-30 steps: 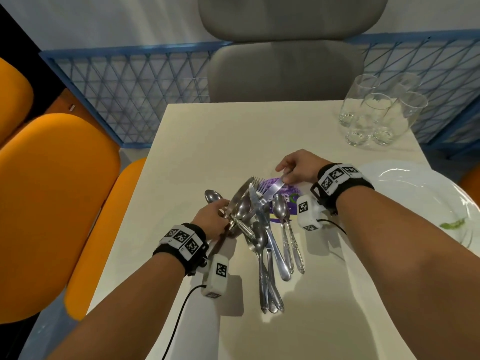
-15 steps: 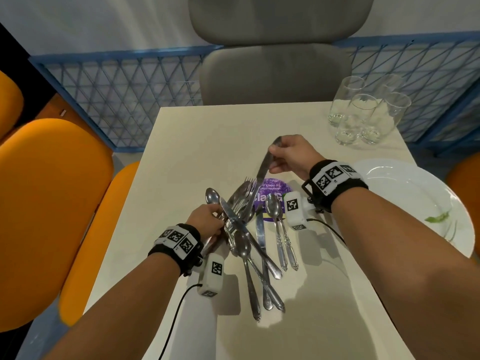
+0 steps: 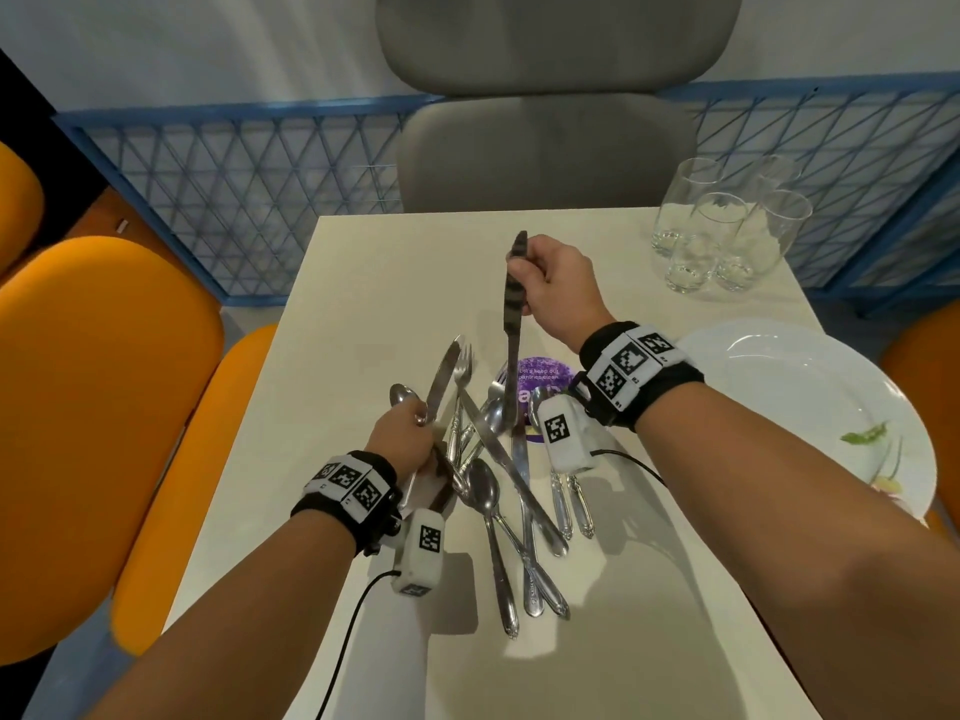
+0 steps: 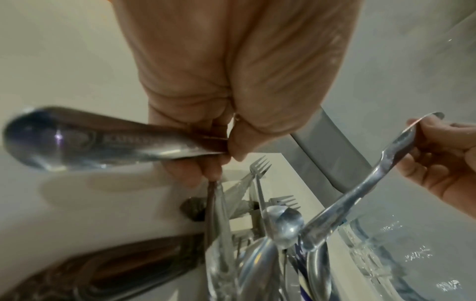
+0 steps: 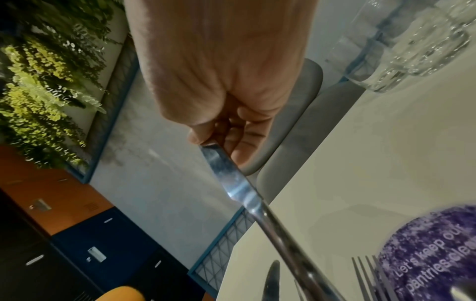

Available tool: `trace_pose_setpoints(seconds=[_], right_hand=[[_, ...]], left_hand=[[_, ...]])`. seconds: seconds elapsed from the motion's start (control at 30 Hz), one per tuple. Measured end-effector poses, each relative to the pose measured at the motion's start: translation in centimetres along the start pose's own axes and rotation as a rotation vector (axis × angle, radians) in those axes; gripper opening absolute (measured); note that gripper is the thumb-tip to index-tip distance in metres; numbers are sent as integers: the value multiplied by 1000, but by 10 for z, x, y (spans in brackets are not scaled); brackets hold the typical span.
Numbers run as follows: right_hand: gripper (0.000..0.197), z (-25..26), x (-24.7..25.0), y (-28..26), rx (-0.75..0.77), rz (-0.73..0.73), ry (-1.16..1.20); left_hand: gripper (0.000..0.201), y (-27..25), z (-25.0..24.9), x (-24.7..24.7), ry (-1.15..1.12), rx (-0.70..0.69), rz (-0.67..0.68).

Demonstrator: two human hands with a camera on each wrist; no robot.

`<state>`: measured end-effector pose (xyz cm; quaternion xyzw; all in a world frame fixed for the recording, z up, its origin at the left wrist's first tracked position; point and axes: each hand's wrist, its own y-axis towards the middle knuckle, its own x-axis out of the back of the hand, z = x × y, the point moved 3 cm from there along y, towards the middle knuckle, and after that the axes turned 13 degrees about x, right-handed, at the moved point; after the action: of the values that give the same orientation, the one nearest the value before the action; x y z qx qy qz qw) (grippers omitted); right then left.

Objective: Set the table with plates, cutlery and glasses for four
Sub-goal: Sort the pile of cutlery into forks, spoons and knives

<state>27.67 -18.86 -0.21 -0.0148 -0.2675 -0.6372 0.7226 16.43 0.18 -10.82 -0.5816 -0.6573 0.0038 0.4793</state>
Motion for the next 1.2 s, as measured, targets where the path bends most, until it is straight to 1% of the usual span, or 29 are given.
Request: trace_pose_setpoints(seconds=[0.1, 0.17, 0.3, 0.4, 0.47, 0.53, 0.63, 0.73, 0.8, 0.87, 0.9, 0.93, 1.0, 1.03, 1.07, 1.13, 1.17, 1.2], right_hand=[[16, 6, -5, 2, 23, -32, 7], [16, 9, -12, 2, -5, 20, -6], [14, 6, -31, -13, -173, 155, 124], [18, 2, -45, -27, -286, 170, 202], [22, 0, -52, -33, -321, 173, 219], [24, -1, -57, -36, -334, 179, 205], [24, -3, -61, -41, -355, 159, 195], [21, -3, -62, -47, -398, 107, 208], [21, -5, -62, -52, -445, 123, 189], [24, -8, -59, -58, -502, 196, 122], [25, -10, -57, -63, -509, 267, 48], [24, -11, -54, -68, -485, 378, -66], [18, -12, -52, -82, -394, 651, -357], [16, -12, -53, -90, -355, 761, -481], [19, -13, -55, -98, -321, 844, -577], [36, -18, -60, -111, -299, 921, -687], [39, -19, -61, -114, -294, 926, -717], [37, -20, -62, -116, -282, 928, -740]], left_hand=[[6, -6, -4, 3, -102, -25, 25], [9, -11, -7, 5, -204, -39, 69], [12, -26, -21, 8, -467, -54, 237], [22, -34, -27, 7, -578, -36, 351], [20, -38, -28, 5, -644, -10, 426], [17, -43, -28, 4, -689, 9, 472], [20, -44, -24, 3, -717, 41, 487], [14, -44, -20, 1, -719, 58, 527], [9, -46, -17, 0, -684, 47, 561], [12, -47, -15, 0, -642, 36, 549], [13, -46, -14, 1, -633, 38, 523], [14, -44, -12, 3, -633, 45, 495], [13, -38, -7, 6, -638, 70, 449], [12, -35, -5, 8, -642, 87, 435], [10, -33, -3, 9, -649, 98, 427], [8, -30, -1, 10, -647, 109, 418], [8, -29, -1, 11, -643, 109, 416], [8, -29, -1, 10, -645, 109, 418]])
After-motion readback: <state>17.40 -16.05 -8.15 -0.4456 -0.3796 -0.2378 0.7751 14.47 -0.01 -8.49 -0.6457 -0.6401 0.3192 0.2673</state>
